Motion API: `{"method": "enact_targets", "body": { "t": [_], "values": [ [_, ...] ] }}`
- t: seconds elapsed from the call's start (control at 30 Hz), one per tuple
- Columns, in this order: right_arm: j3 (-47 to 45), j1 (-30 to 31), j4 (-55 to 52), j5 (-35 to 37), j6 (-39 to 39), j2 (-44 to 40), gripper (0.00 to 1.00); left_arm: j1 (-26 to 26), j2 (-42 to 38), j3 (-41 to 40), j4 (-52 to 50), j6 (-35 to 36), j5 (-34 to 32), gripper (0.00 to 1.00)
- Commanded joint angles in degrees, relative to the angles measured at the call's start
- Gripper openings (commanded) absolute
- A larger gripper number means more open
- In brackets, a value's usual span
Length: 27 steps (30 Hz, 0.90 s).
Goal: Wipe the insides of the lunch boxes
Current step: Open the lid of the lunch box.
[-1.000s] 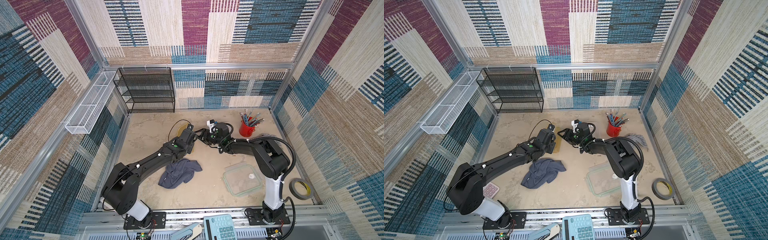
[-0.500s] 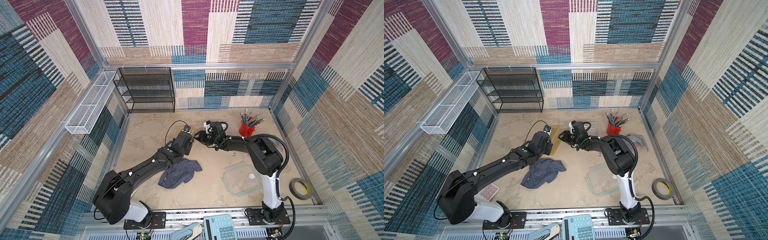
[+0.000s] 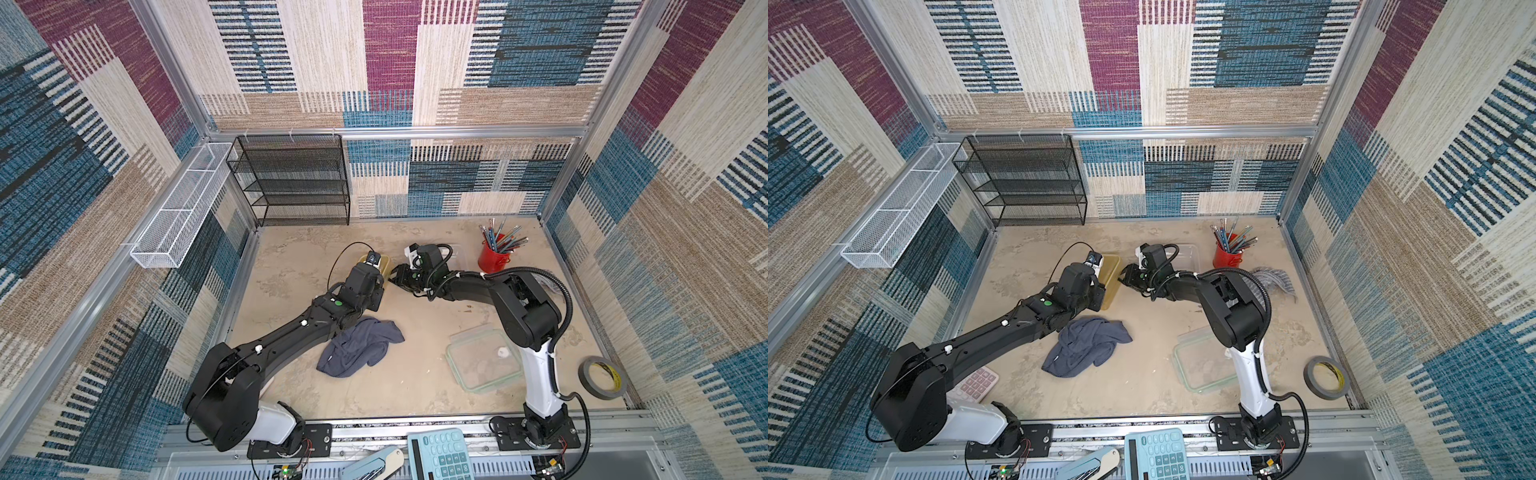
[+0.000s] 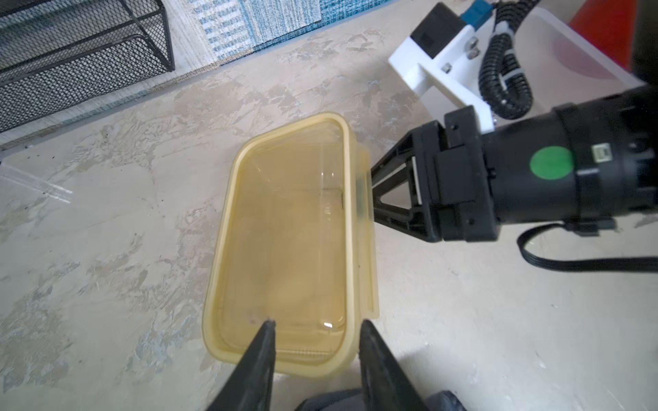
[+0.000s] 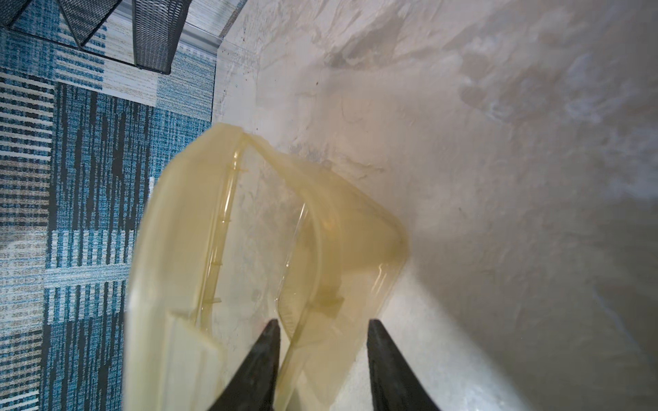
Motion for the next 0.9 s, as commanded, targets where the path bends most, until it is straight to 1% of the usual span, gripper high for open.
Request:
{"method": "enact_targets", "body": {
  "t": [0.0,0.13,0.27,0.37,0.43,0.6,0.8,0.87],
  "values": [
    [0.01,0.00,2.71,-1.28,-0.11,0.02,0.42,-0.02,-1.39,-1.54,0.79,3.72,4.58,0.47],
    [0.45,0.00,1.39,-0.08,0.52,0.65,0.38,-0.75,-3.58,-4.11,0.76,5.83,5.32,0.53],
    [0.69,-0.17,0.67,0.57,0.61,1.20,0.33,-1.30,-3.81,-5.41,0.72,7.33,4.84,0.57],
    [1.00,-0.24,-0.25,0.87,0.00,1.20,0.33,-2.15,-3.19,-5.81,0.86,8.24,4.00,0.61],
    [1.15,-0.34,-0.79,1.18,-0.35,1.03,0.33,-3.00,-2.34,-5.81,1.02,9.24,2.05,0.62],
    [1.79,-0.30,-1.89,1.57,-1.04,0.57,0.33,-3.92,0.60,-4.87,2.46,9.98,-0.66,0.63],
    [2.31,-0.44,-3.86,1.98,-2.70,-0.29,0.33,-4.16,4.71,-2.76,4.49,9.81,-7.44,0.62],
    [2.36,-0.42,-4.19,1.99,-3.16,-0.46,0.34,-4.42,5.01,-2.48,4.54,9.33,-8.68,0.61]
  ]
}}
